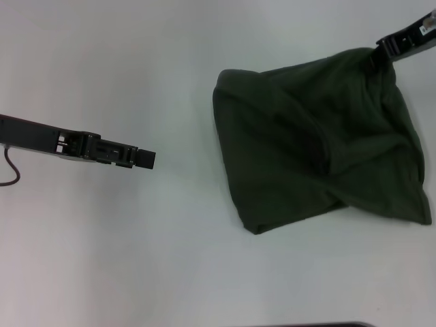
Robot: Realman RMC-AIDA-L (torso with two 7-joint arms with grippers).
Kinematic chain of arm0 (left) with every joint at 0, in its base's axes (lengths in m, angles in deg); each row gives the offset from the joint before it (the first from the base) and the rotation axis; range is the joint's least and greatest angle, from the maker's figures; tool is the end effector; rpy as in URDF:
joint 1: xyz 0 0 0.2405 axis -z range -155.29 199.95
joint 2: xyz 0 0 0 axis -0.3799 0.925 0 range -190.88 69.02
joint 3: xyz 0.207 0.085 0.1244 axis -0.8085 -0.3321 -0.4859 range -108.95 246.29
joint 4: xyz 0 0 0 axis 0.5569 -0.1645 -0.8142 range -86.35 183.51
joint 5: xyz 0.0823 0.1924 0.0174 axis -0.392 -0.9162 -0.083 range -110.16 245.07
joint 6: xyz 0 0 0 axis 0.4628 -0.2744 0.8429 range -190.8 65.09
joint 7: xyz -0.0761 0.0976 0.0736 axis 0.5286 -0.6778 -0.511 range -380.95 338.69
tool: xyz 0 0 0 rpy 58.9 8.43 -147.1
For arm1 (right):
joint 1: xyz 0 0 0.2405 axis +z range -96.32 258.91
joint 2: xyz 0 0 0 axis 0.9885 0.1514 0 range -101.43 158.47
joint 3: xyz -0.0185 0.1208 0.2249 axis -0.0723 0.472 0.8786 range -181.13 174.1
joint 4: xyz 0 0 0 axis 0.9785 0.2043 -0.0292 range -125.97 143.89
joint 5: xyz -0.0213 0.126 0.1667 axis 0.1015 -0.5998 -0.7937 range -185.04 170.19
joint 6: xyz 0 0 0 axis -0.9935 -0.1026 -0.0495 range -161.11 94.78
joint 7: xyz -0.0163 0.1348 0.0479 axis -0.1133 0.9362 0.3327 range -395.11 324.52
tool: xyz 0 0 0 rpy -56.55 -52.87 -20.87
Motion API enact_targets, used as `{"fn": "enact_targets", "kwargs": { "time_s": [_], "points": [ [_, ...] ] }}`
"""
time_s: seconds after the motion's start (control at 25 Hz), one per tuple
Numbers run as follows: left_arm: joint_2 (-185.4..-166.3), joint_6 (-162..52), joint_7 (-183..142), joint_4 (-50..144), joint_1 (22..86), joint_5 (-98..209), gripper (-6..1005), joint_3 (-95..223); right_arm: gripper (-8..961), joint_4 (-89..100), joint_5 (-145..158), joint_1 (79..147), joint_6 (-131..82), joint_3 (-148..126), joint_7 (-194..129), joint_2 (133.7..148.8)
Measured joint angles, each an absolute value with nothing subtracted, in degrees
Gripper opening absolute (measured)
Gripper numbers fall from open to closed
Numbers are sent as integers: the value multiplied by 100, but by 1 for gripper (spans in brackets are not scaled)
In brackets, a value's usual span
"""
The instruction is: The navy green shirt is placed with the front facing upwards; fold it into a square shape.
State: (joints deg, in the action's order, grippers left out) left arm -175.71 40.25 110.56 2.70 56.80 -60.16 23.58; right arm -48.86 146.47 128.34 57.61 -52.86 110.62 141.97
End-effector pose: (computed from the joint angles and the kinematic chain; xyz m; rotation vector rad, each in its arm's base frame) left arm -0.2478 0.3234 0.0277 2.5799 1.6075 0.2875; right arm 0.2138 0.4097 0.0710 -2.3522 1.3561 -0.2568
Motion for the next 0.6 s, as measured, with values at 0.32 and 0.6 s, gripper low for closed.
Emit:
{"fn": "enact_targets", "kwargs": {
  "time_s": [0.32, 0.6],
  "points": [
    [-17588, 4020, 11059, 274, 5678, -6013, 783, 2358, 118, -4837, 14684, 12812, 5302, -5319, 11248, 14285],
    [-17608, 3988, 11061, 280, 5676, -6002, 783, 2358, 122, -4848, 14691, 12832, 5179, -5385, 11252, 14362]
  ]
}}
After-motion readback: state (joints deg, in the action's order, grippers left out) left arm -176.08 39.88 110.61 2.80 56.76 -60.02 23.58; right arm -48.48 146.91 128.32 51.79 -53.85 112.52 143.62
